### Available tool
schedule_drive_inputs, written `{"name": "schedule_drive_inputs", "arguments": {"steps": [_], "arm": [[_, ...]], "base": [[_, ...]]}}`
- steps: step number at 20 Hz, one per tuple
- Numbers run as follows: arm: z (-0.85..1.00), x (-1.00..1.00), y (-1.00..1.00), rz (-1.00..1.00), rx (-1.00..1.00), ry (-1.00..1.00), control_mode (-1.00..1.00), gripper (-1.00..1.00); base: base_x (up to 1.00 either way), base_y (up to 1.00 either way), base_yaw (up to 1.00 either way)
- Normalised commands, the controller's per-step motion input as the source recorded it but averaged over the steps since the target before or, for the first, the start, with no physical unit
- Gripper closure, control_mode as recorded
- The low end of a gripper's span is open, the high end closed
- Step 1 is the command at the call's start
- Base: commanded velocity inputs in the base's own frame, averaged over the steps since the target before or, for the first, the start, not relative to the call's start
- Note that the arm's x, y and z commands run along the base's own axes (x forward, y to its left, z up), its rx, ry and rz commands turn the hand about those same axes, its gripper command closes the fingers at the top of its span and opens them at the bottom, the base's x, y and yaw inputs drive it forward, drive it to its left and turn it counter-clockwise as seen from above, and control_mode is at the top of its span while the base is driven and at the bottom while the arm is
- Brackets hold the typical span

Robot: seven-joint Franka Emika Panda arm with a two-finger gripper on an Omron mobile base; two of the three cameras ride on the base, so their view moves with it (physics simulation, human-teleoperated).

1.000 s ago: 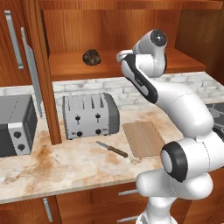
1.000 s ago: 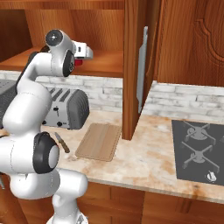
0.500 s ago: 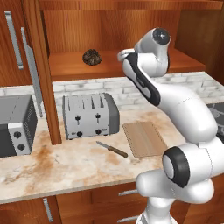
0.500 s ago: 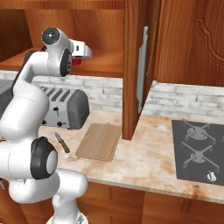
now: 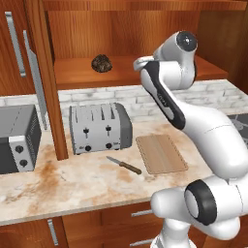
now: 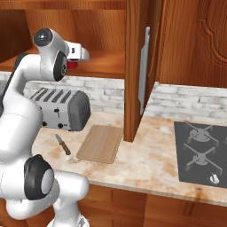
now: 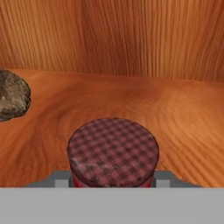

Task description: Pick the bread, place it on the cutting board, pick the jam, place it on the counter, and close the cabinet.

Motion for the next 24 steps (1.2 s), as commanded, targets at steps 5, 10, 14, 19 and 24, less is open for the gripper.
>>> {"name": "schedule_drive_inputs", "arguments": {"steps": [5, 10, 14, 19, 24], "arm": [[0.00, -0.46, 0.00, 0.00, 0.00, 0.00, -1.00, 1.00], [0.00, -0.40, 0.00, 0.00, 0.00, 0.00, -1.00, 1.00], [0.00, -0.40, 0.00, 0.00, 0.00, 0.00, -1.00, 1.00], [0.00, -0.46, -0.02, 0.00, 0.00, 0.00, -1.00, 1.00], [0.00, -0.47, -0.15, 0.00, 0.00, 0.00, -1.00, 1.00]], "base": [[0.00, 0.00, 0.00], [0.00, 0.00, 0.00], [0.00, 0.00, 0.00], [0.00, 0.00, 0.00], [0.00, 0.00, 0.00]]}}
